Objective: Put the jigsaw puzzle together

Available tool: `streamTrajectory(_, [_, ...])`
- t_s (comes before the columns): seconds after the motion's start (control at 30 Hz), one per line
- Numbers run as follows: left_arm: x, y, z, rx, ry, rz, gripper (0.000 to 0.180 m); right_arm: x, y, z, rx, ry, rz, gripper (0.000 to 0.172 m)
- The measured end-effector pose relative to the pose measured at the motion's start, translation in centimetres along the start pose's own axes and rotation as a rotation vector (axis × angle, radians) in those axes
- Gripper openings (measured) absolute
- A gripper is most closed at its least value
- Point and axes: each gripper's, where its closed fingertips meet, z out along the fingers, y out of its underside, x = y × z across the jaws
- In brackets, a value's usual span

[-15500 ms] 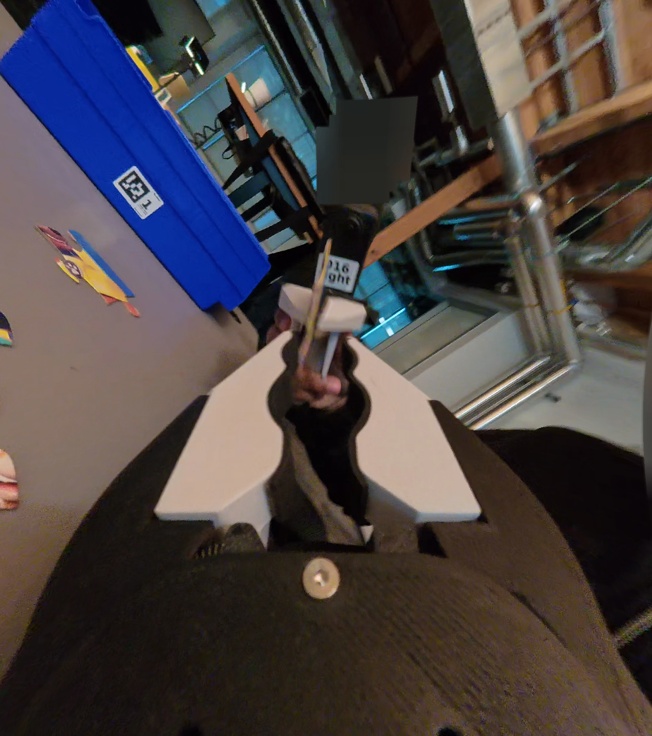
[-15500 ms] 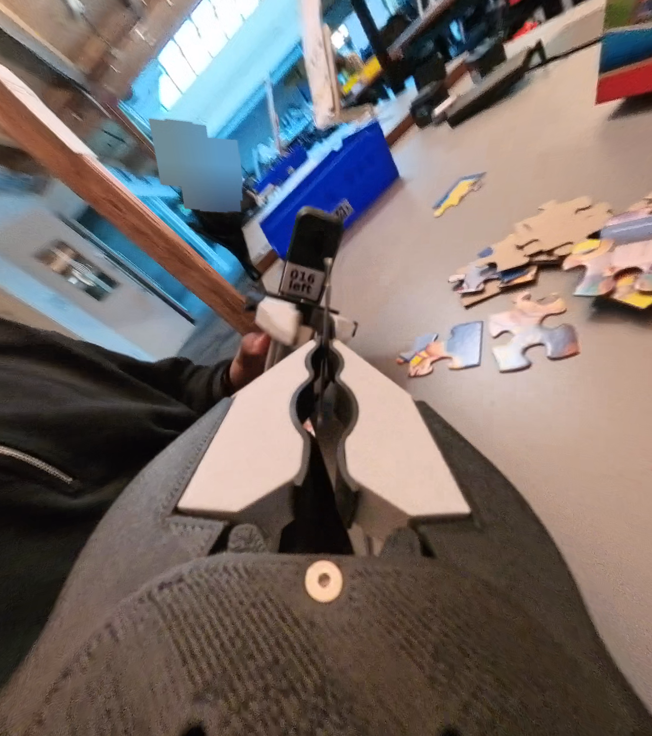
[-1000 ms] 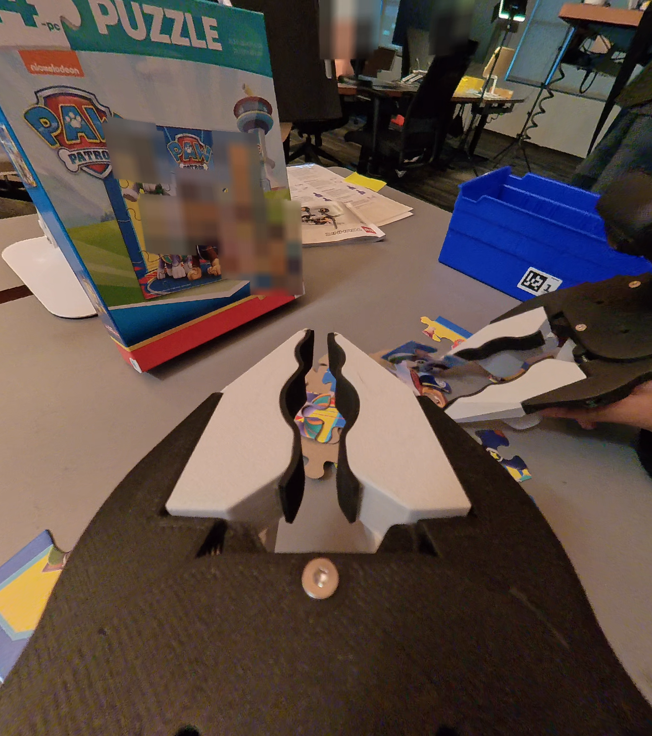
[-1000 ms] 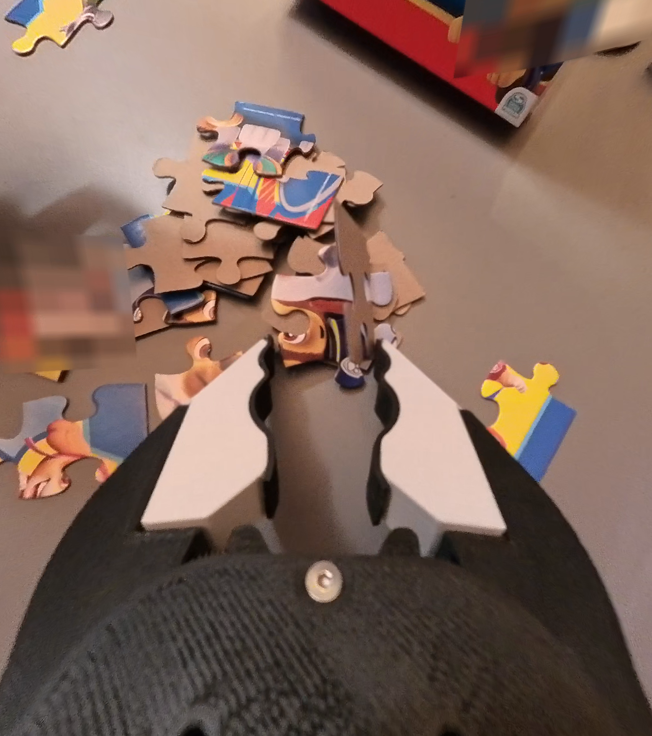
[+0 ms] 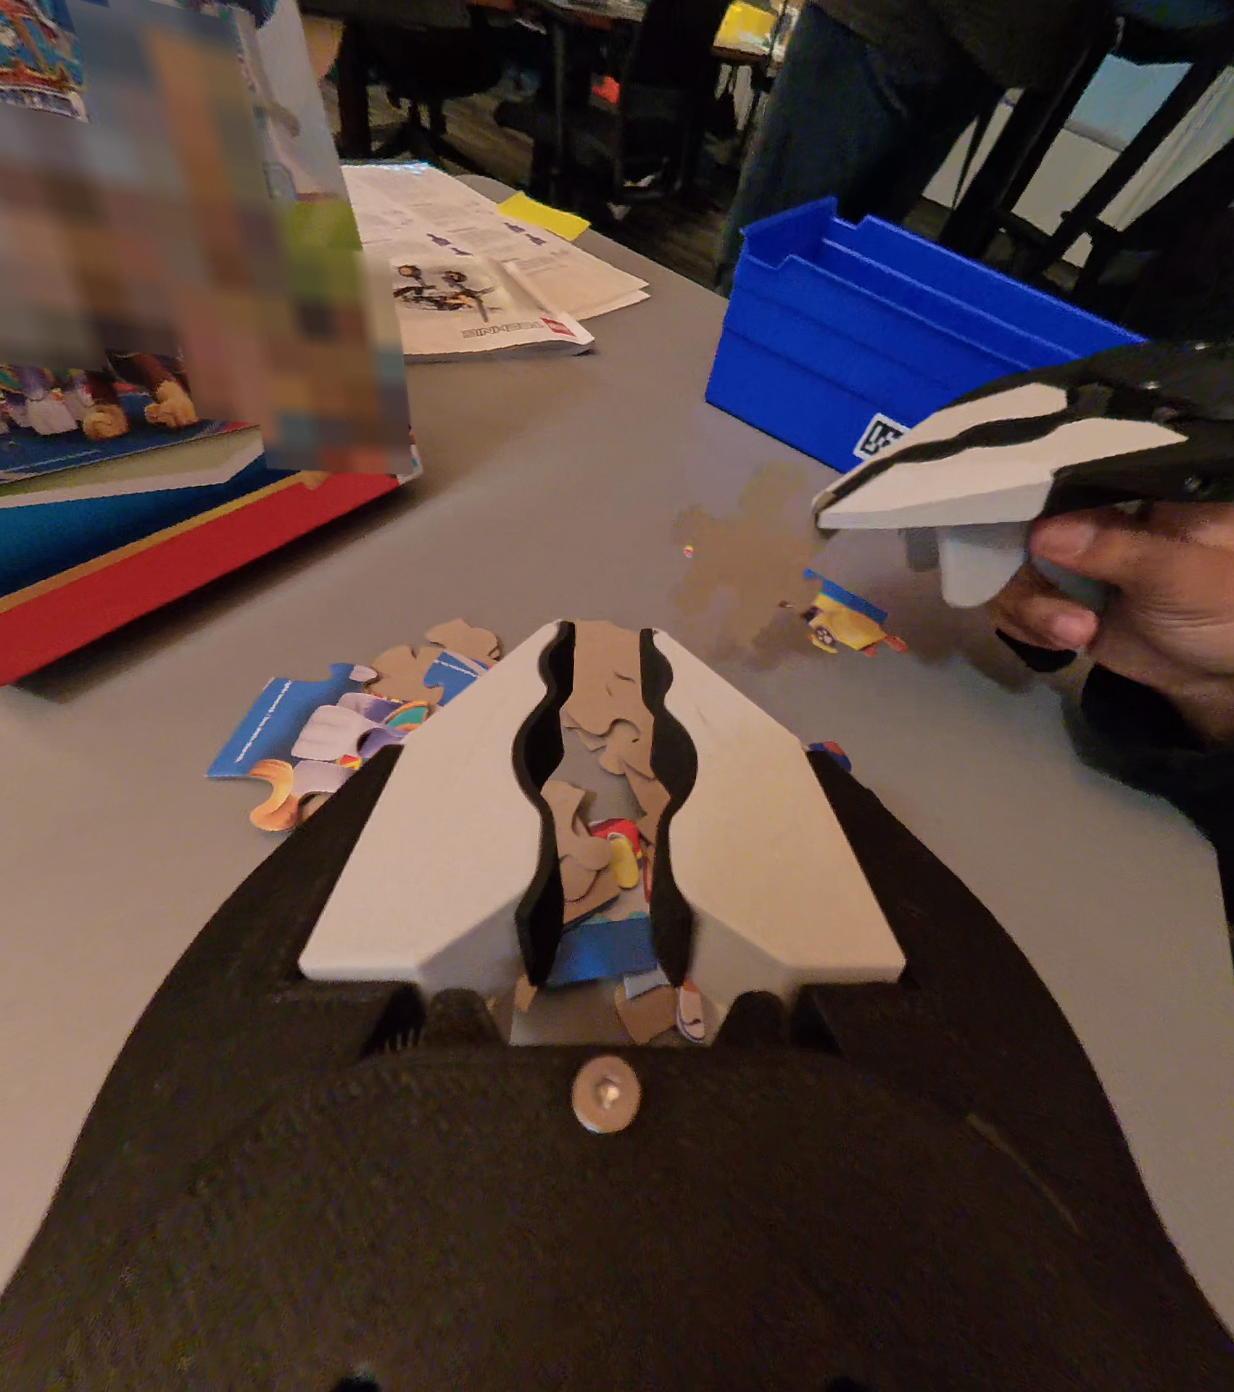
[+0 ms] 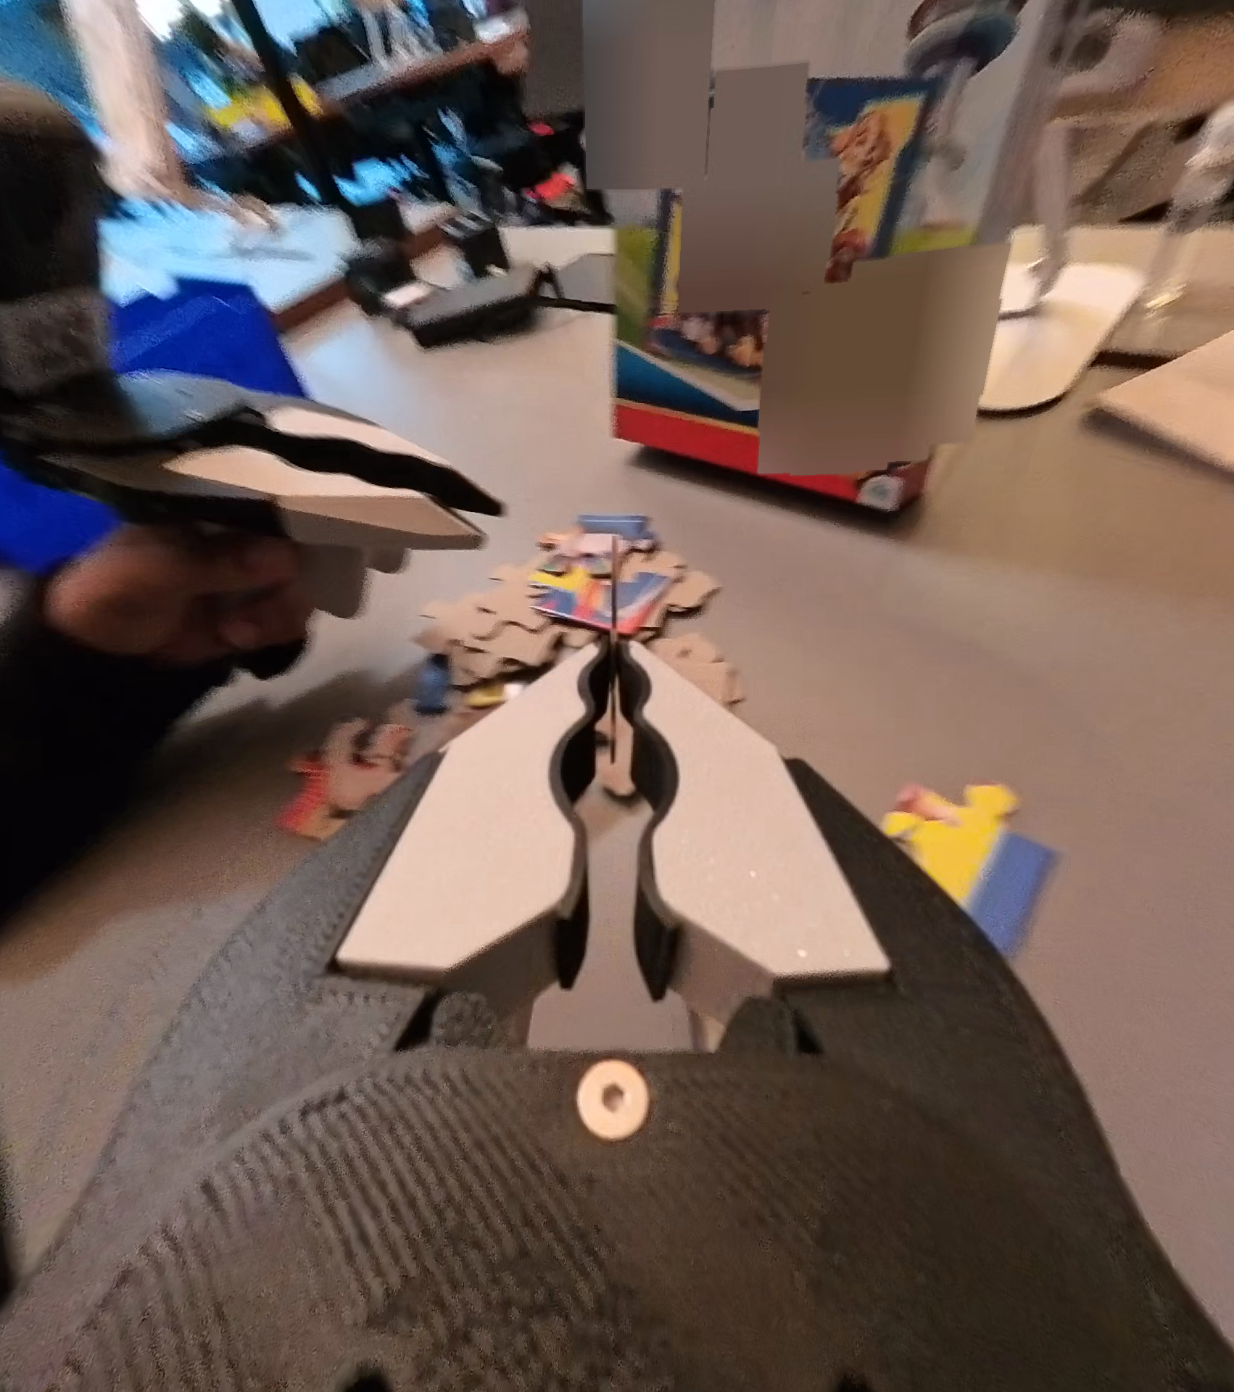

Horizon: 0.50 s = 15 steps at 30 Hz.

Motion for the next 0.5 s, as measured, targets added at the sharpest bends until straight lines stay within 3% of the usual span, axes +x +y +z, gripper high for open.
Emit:
streamTrajectory(0.2, [-1.1,-0.3,-0.3,0.020,-0.049,-0.030,0.015,5.1,0.5,2.6,-0.249,0.382,-0.544,0.000])
streamTrajectory(0.3, [-1.4,-0.5,-0.6,0.033,-0.058,-0.040,0.014,7.0,1.3,4.4,-0.373,0.463,-0.764,0.000])
streamTrajectory(0.4, [-1.7,-0.7,-0.8,0.043,-0.067,-0.044,0.014,6.6,3.0,5.8,-0.444,0.391,-0.786,0.001])
streamTrajectory(0.5, [-1.8,-0.8,-1.0,0.044,-0.071,-0.045,0.014,6.1,3.2,4.9,-0.434,0.373,-0.718,0.019])
